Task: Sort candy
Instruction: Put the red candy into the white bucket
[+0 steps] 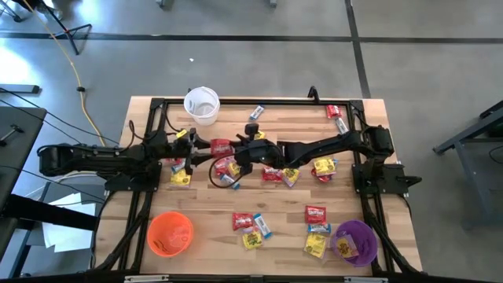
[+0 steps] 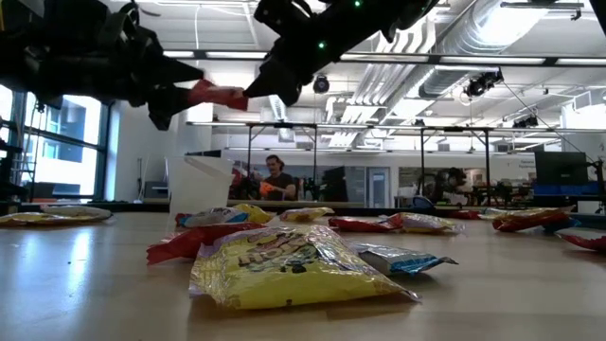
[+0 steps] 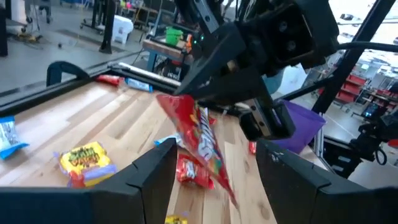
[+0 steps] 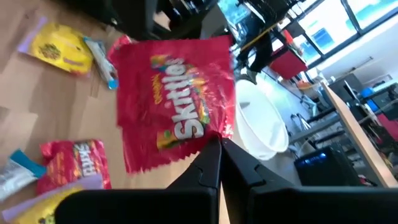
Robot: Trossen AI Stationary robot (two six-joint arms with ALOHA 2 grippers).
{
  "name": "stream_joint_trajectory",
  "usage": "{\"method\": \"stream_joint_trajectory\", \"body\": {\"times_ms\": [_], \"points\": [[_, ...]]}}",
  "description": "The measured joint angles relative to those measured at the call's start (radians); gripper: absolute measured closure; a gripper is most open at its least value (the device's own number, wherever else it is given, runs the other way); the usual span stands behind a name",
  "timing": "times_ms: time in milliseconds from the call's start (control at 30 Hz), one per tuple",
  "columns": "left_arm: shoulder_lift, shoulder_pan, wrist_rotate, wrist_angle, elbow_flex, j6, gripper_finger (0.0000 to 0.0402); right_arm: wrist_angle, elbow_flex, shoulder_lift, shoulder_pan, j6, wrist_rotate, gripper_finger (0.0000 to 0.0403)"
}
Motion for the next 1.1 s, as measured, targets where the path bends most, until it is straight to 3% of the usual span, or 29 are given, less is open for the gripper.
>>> {"method": "stream_joint_trajectory", "body": {"times_ms": [300,667,900,1100], "points": [[0.065,0.0,-0.006,0.018,0.036,0.0,0.0233,0.016,0.0,0.0,0.0,0.003,-0.031,0.0403],[0.142,0.0,-0.008,0.041,0.06,0.027,0.0391,0.02,0.0,0.0,0.0,0.016,-0.001,0.0402],[0.141,0.0,-0.059,0.039,0.06,0.082,0.0397,0.025,0.0,0.0,0.001,0.018,0.026,0.0397],[0.141,0.029,-0.084,-0.031,0.085,0.129,0.04,0.017,0.0,-0.015,0.001,0.066,0.092,0.0329]]}}
